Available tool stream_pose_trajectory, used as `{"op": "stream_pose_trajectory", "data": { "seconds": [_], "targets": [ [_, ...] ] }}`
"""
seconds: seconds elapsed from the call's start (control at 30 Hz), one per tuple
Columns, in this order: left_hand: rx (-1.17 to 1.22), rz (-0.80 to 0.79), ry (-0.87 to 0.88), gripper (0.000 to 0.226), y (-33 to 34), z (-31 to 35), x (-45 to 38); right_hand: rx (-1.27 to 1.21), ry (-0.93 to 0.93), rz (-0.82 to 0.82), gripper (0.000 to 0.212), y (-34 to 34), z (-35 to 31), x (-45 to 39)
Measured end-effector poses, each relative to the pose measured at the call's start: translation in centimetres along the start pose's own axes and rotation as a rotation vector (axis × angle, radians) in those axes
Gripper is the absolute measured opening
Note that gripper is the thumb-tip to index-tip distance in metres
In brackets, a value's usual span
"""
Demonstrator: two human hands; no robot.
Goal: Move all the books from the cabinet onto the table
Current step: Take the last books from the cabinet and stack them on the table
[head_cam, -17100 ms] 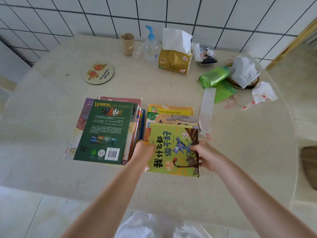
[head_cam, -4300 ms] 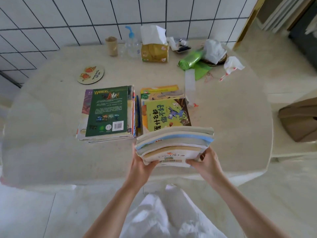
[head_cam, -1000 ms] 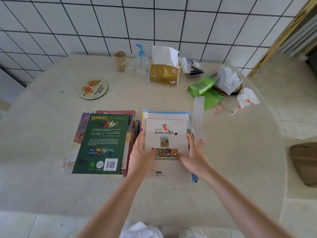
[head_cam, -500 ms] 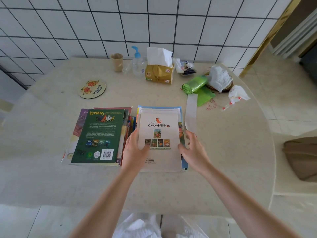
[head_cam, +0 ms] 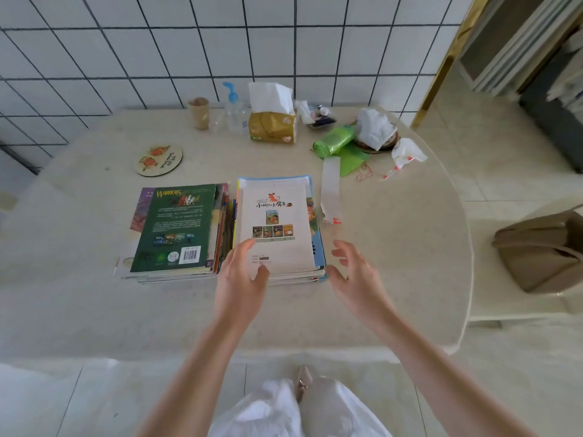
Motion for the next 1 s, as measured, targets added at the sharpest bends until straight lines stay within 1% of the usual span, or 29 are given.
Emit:
{"op": "stream_pose_trajectory", "data": {
  "seconds": [0.17, 0.37, 0.57, 0.67, 0.8, 1.0],
  "targets": [
    [0.069, -0.017, 0.090, 0.042, 0.3, -0.4, 2.0, -0.022, 0.004, 0.077, 0.040, 0.9, 0.3, 2.7],
    [0.125, -0.117, 0.138, 0.041, -0.9, -3.3, 4.7, -0.039, 0.044, 0.166, 0.041, 4.7, 0.3, 6.9],
    [0.080, -0.231, 0.235, 0.036, -3.2, -8.6, 8.8, -0.113, 0.108, 0.296, 0.038, 10.4, -0.1, 13.4],
    [0.059, -0.282, 0.275, 0.033, -3.9, -9.7, 10.6, -0.112, 0.131, 0.340, 0.036, 12.3, 0.2, 16.8],
    [0.052, -0.405, 0.350, 0.028, -3.8, -9.6, 13.3, -0.130, 0.190, 0.440, 0.035, 13.3, 1.0, 22.0],
    [0.029, -0.633, 0.508, 0.027, -0.8, -6.9, 19.0, -0.133, 0.349, 0.672, 0.034, 11.7, 3.4, 31.1]
  ]
}}
Point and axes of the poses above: each hand's wrist, its own x-axis away from the middle knuckle, its own y-axis out of the palm, z = x × y, the point moved 2 cm from there along -x, towards the middle knuckle, and after that the axes turned 8 degrees about -x, right-handed, at the moved point
